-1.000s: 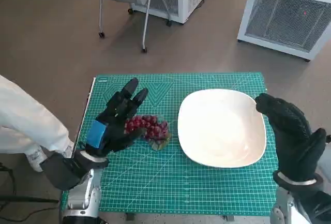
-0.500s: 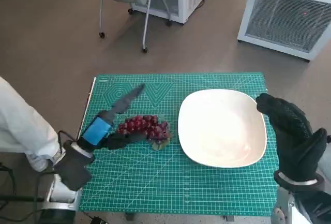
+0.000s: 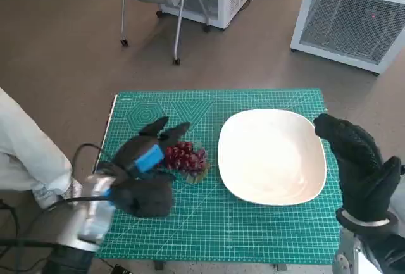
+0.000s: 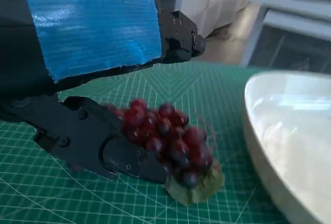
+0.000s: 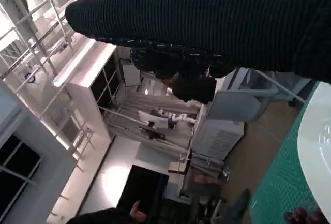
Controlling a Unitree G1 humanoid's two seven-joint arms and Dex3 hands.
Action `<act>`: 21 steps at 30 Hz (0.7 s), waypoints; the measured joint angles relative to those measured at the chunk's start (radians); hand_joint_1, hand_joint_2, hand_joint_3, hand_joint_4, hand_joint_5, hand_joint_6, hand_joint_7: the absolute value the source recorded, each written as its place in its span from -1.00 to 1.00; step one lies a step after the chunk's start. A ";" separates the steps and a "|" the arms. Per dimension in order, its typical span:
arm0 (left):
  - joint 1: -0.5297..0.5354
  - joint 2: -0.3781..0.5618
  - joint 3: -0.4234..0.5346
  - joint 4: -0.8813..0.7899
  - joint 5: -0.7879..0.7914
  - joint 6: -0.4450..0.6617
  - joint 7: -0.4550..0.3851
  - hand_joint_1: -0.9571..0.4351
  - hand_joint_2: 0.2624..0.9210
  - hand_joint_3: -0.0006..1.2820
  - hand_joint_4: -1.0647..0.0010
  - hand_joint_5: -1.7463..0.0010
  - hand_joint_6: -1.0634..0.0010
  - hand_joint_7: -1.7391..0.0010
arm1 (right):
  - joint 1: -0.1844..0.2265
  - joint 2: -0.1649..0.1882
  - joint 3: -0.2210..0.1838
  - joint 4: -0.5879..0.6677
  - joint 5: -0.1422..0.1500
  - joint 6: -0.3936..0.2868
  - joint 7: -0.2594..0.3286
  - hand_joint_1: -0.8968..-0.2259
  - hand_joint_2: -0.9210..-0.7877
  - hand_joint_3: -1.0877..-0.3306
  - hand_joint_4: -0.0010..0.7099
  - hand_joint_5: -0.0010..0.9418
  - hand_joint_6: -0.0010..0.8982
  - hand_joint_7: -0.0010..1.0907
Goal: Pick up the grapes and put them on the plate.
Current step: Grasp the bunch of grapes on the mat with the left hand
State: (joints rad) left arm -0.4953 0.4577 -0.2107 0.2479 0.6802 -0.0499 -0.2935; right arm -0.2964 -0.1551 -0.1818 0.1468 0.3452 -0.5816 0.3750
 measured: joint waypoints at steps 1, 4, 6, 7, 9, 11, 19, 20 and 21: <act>-0.005 -0.003 -0.009 0.004 0.008 0.011 0.002 0.03 0.40 -0.99 1.00 1.00 0.63 0.99 | 0.000 0.000 -0.001 0.000 0.000 -0.001 0.000 0.14 -1.00 0.41 0.34 -1.00 -0.63 0.14; -0.021 -0.008 -0.032 0.020 0.024 0.036 0.007 0.04 0.41 -0.99 0.99 1.00 0.62 0.99 | 0.000 -0.001 -0.004 0.002 0.000 -0.002 0.000 0.14 -1.00 0.40 0.34 -1.00 -0.63 0.14; -0.036 -0.010 -0.044 0.036 0.029 0.046 0.011 0.04 0.41 -0.99 0.98 1.00 0.61 0.99 | 0.000 -0.002 -0.006 0.003 0.000 -0.003 0.001 0.14 -1.00 0.40 0.34 -1.00 -0.63 0.14; -0.043 -0.011 -0.050 0.044 0.030 0.050 0.013 0.04 0.41 -0.99 0.98 0.99 0.61 0.99 | 0.000 -0.003 -0.007 0.003 0.000 -0.003 0.001 0.14 -1.00 0.40 0.34 -1.00 -0.63 0.14; -0.055 -0.012 -0.058 0.058 0.032 0.058 0.016 0.04 0.41 -0.99 0.97 0.99 0.61 0.99 | 0.000 -0.003 -0.008 0.004 0.000 -0.003 0.001 0.14 -1.00 0.40 0.34 -1.00 -0.63 0.14; -0.067 -0.013 -0.067 0.071 0.035 0.064 0.019 0.04 0.41 -0.99 0.97 0.99 0.60 0.99 | 0.000 -0.003 -0.009 0.004 0.000 -0.003 0.002 0.14 -1.00 0.40 0.34 -1.00 -0.63 0.14; -0.131 -0.032 -0.119 0.168 0.070 0.095 0.052 0.03 0.42 -1.00 0.96 1.00 0.60 0.99 | 0.000 -0.003 -0.009 0.006 0.000 -0.003 0.003 0.15 -1.00 0.40 0.34 -1.00 -0.63 0.14; -0.137 -0.034 -0.126 0.181 0.073 0.099 0.057 0.03 0.42 -1.00 0.96 1.00 0.60 0.99 | 0.000 -0.003 -0.009 0.006 0.000 -0.003 0.003 0.15 -1.00 0.40 0.34 -1.00 -0.63 0.14; -0.143 -0.037 -0.132 0.192 0.076 0.104 0.061 0.03 0.43 -1.00 0.96 1.00 0.60 0.99 | 0.000 -0.002 -0.008 0.006 0.000 -0.003 0.003 0.15 -1.00 0.40 0.34 -1.00 -0.63 0.14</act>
State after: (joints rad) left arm -0.6380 0.4209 -0.3428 0.4400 0.7566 0.0542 -0.2322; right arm -0.2965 -0.1575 -0.1902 0.1524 0.3456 -0.5841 0.3777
